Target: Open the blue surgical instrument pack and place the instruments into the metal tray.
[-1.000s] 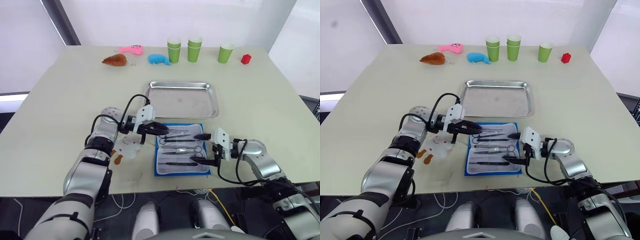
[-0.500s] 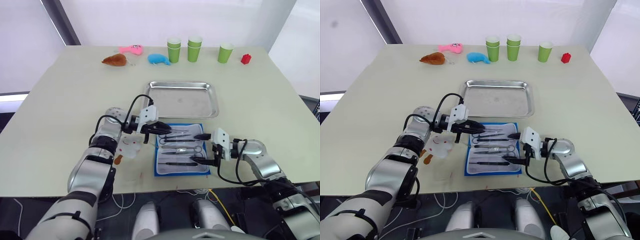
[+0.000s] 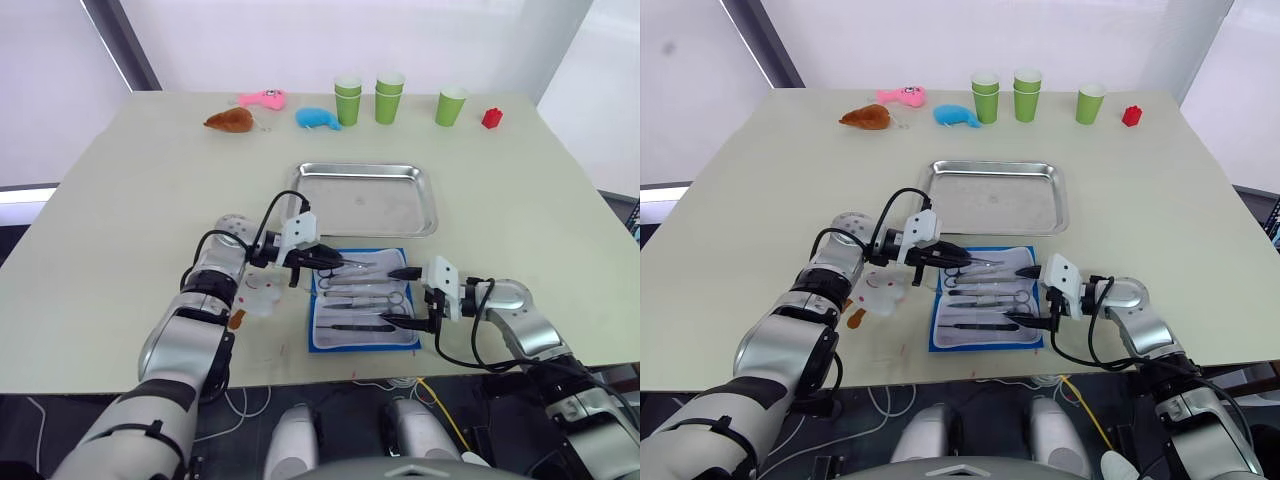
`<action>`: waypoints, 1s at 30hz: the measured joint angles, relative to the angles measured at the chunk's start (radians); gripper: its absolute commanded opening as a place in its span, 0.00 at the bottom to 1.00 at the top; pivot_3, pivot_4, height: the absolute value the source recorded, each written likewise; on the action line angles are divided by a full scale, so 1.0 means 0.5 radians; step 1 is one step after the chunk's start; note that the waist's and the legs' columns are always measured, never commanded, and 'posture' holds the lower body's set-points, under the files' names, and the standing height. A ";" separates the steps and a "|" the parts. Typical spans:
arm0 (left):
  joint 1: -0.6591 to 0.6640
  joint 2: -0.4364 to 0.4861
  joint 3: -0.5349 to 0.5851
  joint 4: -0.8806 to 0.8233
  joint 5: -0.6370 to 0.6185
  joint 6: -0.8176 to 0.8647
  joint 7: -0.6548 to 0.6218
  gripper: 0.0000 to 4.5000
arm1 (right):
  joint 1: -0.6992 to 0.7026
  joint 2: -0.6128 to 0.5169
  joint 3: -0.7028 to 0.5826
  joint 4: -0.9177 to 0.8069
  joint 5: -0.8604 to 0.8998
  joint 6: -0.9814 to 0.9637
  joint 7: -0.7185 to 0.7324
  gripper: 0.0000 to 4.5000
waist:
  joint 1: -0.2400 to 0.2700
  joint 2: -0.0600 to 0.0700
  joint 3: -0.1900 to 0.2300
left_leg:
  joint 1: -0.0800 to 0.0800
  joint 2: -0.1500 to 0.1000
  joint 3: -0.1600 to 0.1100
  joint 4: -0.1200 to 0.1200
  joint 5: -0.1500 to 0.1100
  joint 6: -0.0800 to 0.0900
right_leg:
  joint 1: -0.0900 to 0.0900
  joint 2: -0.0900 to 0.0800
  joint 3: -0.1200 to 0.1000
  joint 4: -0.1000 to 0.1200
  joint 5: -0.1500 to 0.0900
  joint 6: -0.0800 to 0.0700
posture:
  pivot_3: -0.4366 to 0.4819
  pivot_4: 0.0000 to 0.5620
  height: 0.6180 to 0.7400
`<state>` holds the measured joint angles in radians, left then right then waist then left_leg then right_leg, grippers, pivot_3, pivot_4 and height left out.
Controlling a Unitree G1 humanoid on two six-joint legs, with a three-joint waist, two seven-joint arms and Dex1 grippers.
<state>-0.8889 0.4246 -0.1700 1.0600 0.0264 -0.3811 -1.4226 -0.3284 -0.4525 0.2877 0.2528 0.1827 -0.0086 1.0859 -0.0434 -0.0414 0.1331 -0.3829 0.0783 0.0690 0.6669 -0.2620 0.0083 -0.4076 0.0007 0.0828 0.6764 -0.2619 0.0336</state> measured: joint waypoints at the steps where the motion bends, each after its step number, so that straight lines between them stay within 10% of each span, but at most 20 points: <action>1: -0.003 0.000 -0.001 0.001 0.004 0.002 -0.001 0.16 | 0.000 0.000 0.000 0.000 0.000 0.000 0.000 1.00 | 0.000 0.000 0.000 | 0.000 0.000 0.000 0.000 0.000 0.000 | 0.000 0.000 0.000 0.000 0.000 0.000 | 0.48 0.27 1.00; 30: -0.155 0.017 -0.140 -0.126 0.144 0.294 -0.134 0.02 | 0.000 0.015 0.001 0.000 0.000 0.000 -0.007 1.00 | -0.005 -0.002 0.001 | -0.001 0.001 0.000 -0.002 0.000 0.000 | -0.004 0.000 0.001 -0.001 -0.001 0.000 | 0.48 0.27 1.00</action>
<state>-0.9661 0.4333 -0.2399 0.9973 0.0982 -0.2342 -1.4898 -0.3287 -0.4451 0.2884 0.2529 0.1827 -0.0086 1.0822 -0.0457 -0.0423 0.1337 -0.3835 0.0786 0.0691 0.6659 -0.2621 0.0083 -0.4094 0.0007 0.0832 0.6759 -0.2622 0.0335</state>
